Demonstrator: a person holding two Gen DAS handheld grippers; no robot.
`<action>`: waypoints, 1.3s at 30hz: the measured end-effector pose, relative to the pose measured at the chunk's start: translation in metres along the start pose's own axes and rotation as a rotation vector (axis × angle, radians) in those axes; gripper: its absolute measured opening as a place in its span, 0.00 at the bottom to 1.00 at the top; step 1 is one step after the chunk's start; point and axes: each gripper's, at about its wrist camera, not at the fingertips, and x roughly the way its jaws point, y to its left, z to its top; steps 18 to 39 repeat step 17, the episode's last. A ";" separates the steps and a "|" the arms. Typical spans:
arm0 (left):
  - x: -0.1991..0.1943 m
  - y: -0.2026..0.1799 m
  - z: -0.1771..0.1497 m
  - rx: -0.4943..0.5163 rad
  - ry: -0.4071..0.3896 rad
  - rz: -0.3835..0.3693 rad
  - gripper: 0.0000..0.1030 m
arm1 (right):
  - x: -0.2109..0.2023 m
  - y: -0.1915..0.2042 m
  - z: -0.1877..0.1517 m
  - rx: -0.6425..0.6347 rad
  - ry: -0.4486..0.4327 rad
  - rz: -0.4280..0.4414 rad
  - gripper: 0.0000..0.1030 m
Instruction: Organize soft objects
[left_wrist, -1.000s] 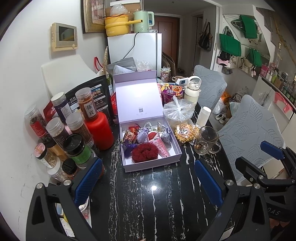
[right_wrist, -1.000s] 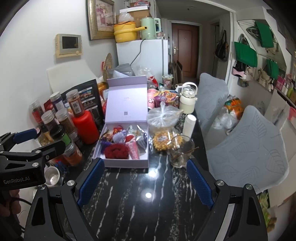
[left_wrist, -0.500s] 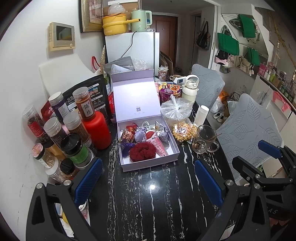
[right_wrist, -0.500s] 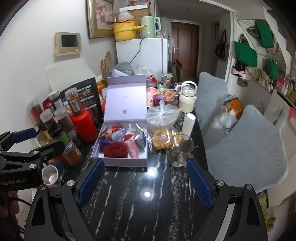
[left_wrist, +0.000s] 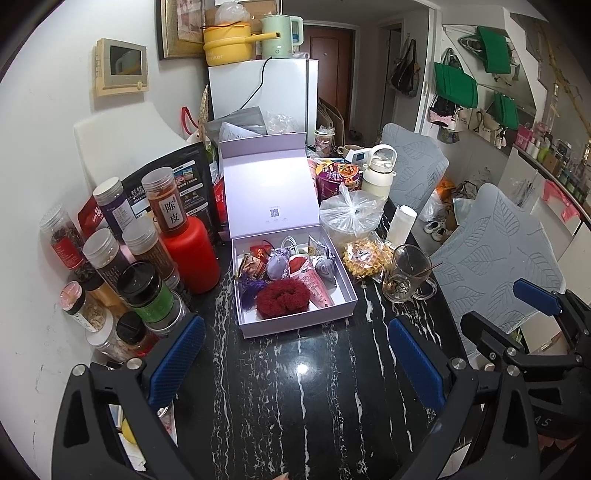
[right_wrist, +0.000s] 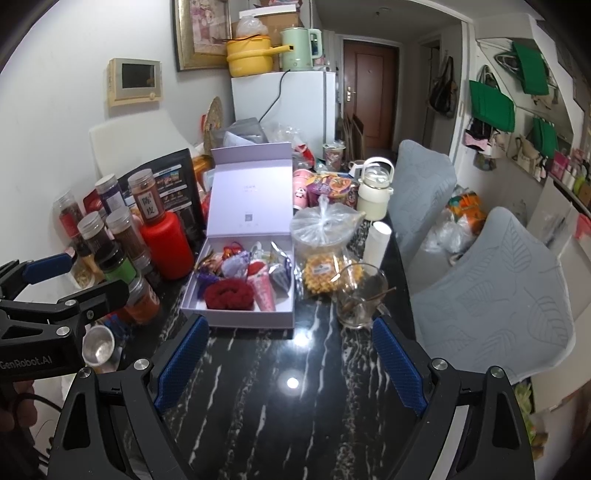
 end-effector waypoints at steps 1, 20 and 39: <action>0.001 0.000 0.000 -0.001 0.002 0.002 0.98 | 0.001 0.001 0.000 -0.001 0.002 0.000 0.89; 0.014 0.004 0.000 0.015 0.035 0.019 0.98 | 0.016 0.008 0.004 -0.011 0.045 -0.009 0.89; 0.014 0.004 0.000 0.015 0.035 0.019 0.98 | 0.016 0.008 0.004 -0.011 0.045 -0.009 0.89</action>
